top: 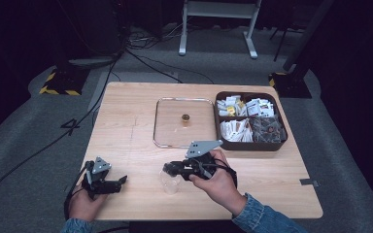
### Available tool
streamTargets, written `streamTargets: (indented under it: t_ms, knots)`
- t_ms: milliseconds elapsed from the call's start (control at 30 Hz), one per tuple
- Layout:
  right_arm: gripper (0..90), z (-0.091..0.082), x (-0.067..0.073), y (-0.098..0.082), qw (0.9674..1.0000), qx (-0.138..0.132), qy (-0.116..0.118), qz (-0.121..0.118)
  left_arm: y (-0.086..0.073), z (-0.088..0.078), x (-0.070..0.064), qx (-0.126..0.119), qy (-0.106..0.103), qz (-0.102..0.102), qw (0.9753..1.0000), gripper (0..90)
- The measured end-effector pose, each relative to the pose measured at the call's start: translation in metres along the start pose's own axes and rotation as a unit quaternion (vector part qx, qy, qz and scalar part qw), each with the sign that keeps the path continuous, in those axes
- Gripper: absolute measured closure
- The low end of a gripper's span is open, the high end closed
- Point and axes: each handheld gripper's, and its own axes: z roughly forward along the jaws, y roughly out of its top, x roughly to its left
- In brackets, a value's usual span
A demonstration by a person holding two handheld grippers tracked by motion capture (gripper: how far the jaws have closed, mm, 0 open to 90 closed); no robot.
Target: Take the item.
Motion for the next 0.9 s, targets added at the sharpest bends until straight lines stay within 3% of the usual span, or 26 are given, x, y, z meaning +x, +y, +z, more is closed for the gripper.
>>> streamTargets:
  t_ms: [300, 367, 400, 500, 900]
  knots:
    - [78.8, 0.012, 0.003, -0.009, 0.9996, 0.029, 0.006, -0.003, 0.0, 0.0, 0.0, 0.0, 0.0, 0.0, 1.0, 15.6]
    - [77.5, 0.013, 0.002, -0.01, 0.9994, 0.032, 0.007, -0.004, 0.0, 0.0, 0.0, 0.0, 0.0, 0.0, 1.0, 15.6]
    - [72.6, 0.015, 0.002, -0.01, 0.9994, 0.034, 0.008, -0.005, 0.0, 0.0, 0.0, 0.0, 0.0, 0.0, 1.0, 15.6]
    - [59.0, 0.016, 0.001, -0.011, 0.9996, 0.028, 0.007, -0.008, 0.0, 0.0, 0.0, 0.0, 0.0, 0.0, 1.0, 15.6]
    - [46.1, -0.003, -0.012, -0.006, 0.9997, -0.003, -0.023, -0.002, 0.0, 0.0, 0.0, 0.001, 0.0, 0.0, 1.0, 15.6]
